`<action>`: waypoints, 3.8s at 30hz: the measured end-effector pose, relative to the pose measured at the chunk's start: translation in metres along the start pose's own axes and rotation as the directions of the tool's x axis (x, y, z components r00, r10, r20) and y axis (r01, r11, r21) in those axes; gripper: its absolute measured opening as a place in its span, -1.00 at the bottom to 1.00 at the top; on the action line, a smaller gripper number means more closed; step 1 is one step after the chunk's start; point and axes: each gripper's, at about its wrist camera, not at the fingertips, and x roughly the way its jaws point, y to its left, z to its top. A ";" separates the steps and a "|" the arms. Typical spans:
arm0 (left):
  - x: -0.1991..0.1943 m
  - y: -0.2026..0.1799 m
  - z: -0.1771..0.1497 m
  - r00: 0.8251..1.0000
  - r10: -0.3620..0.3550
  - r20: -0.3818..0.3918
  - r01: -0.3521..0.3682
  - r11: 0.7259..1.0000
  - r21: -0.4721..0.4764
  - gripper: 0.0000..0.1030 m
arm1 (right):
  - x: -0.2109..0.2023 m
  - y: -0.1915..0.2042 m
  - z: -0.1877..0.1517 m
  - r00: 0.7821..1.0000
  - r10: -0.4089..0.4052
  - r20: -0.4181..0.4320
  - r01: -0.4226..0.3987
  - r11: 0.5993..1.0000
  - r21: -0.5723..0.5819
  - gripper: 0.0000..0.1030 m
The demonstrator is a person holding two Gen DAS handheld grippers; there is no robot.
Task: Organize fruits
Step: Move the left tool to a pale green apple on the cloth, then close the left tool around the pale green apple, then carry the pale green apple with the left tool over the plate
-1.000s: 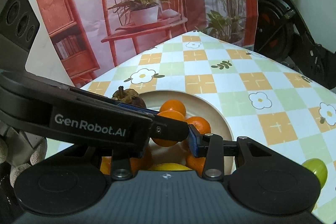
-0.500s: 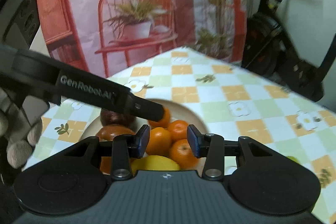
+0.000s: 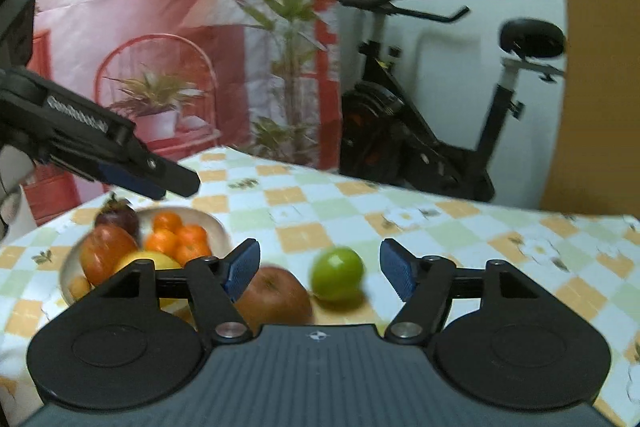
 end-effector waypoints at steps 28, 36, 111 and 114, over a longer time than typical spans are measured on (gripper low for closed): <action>0.078 -0.083 -0.026 0.982 -0.062 -0.177 0.092 0.982 0.164 0.07 | 0.008 -0.043 -0.041 0.988 0.004 -0.155 0.010 0.996 0.092 0.00; 0.091 -0.091 -0.032 0.980 -0.038 -0.198 0.081 0.973 0.214 0.06 | 0.009 -0.050 -0.043 0.985 0.039 -0.169 -0.015 0.990 0.140 -0.02; -0.017 0.111 0.009 0.995 0.073 -0.069 -0.080 0.993 -0.090 -0.12 | 0.127 0.139 0.055 0.898 0.308 -0.313 -0.341 0.938 -0.055 -0.03; -0.014 0.112 0.008 0.994 0.077 -0.072 -0.084 0.992 -0.094 -0.12 | 0.131 0.138 0.053 0.894 0.310 -0.323 -0.340 0.940 -0.039 -0.02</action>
